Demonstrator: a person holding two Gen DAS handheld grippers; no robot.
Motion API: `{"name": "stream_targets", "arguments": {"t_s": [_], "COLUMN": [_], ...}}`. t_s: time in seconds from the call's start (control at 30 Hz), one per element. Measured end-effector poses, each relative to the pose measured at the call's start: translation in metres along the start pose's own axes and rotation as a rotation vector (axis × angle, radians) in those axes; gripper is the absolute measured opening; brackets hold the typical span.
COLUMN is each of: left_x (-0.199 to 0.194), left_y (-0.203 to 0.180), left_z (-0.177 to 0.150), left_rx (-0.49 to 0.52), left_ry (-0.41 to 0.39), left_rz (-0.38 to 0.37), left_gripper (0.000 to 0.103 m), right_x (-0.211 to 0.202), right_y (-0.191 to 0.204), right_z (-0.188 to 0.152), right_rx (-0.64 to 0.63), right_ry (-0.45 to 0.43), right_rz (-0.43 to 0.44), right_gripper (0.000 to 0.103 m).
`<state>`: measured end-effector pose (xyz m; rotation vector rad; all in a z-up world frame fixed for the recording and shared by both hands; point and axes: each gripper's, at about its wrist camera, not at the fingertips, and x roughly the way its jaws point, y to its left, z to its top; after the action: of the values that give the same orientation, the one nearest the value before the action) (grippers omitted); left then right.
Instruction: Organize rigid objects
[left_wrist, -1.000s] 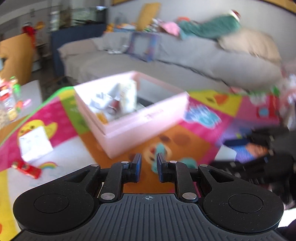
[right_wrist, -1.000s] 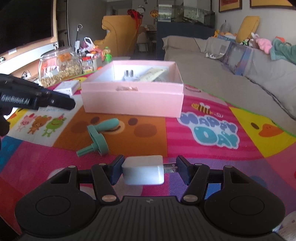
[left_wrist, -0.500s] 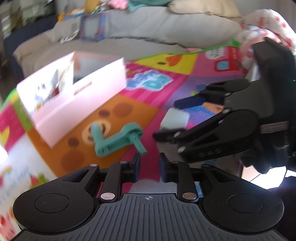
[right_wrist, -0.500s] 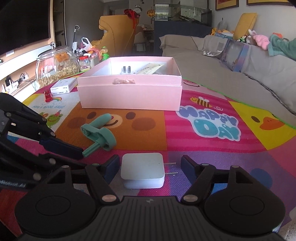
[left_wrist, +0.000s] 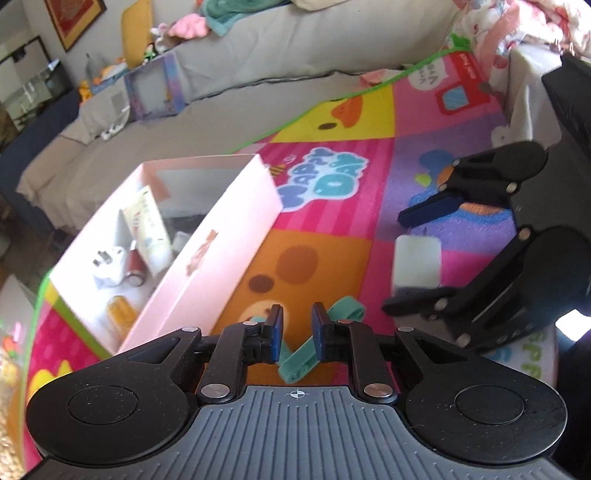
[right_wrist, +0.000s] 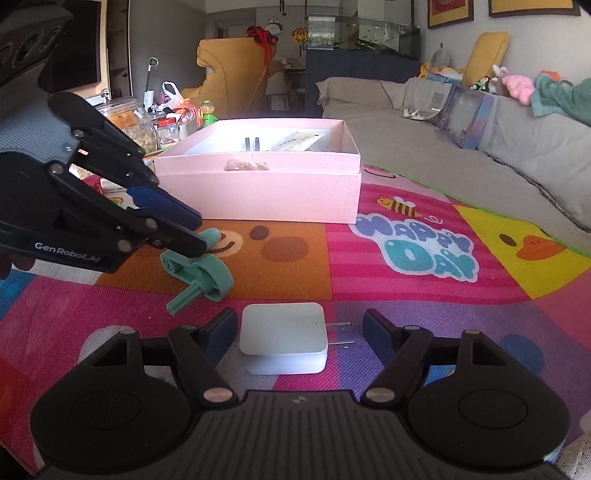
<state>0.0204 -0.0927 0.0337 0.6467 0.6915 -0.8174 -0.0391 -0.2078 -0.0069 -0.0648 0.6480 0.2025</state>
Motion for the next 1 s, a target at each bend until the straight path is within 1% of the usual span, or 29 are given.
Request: {"name": "stream_targets", "arguments": {"t_s": [0.07,0.2,0.27,0.3,0.37,0.47,0.57,0.63,0.73,0.8,0.9,0.97,1.0], "left_x": [-0.002,-0.011,-0.014,-0.014,-0.015,-0.015,-0.018,-0.017,-0.007,0.001,0.013,0.019,0.018], "left_y": [-0.002,-0.004,0.000,0.004,0.008,0.007,-0.001,-0.009,-0.018,-0.020,-0.018,-0.019,-0.022], "left_z": [0.000,-0.007,-0.012,-0.015,-0.021,-0.027,-0.023,-0.017,-0.006,-0.003,-0.002,-0.005,-0.008], "left_rx": [-0.001,0.016,-0.008,-0.026,-0.049,-0.032,0.030,0.103,0.195,0.225,0.183,0.159,0.173], "left_ry": [-0.001,0.006,0.014,0.022,0.031,0.039,0.003,-0.008,0.027,0.052,0.071,0.070,0.041], "left_rz": [-0.038,-0.084,-0.100,-0.101,-0.086,-0.058,-0.053,-0.065,-0.075,-0.047,-0.014,-0.018,-0.011], "left_gripper": [0.018,0.018,0.021,0.024,0.023,0.023,0.023,0.024,0.022,0.024,0.024,0.018,0.015], "right_x": [0.000,0.000,0.000,0.000,0.000,0.000,0.000,0.000,0.000,0.001,0.001,0.001,0.001], "right_y": [0.000,0.000,0.000,0.000,0.000,0.000,0.000,0.000,0.001,0.000,0.000,0.000,0.000], "right_z": [0.000,0.000,0.000,0.000,0.000,0.000,0.000,0.000,0.001,0.000,0.000,0.000,0.000], "right_rx": [0.000,-0.001,-0.001,-0.001,-0.002,-0.002,-0.002,-0.002,-0.003,0.000,0.000,0.000,0.000], "right_ry": [0.000,-0.001,-0.001,-0.001,-0.001,-0.001,-0.001,0.000,0.001,0.000,-0.001,-0.001,-0.001], "right_rz": [0.000,0.000,0.000,0.000,0.000,0.000,-0.001,0.000,-0.001,-0.002,-0.001,-0.001,-0.001], "right_gripper": [0.075,0.076,0.076,0.076,0.076,0.076,0.077,0.077,0.077,0.077,0.078,0.078,0.078]}}
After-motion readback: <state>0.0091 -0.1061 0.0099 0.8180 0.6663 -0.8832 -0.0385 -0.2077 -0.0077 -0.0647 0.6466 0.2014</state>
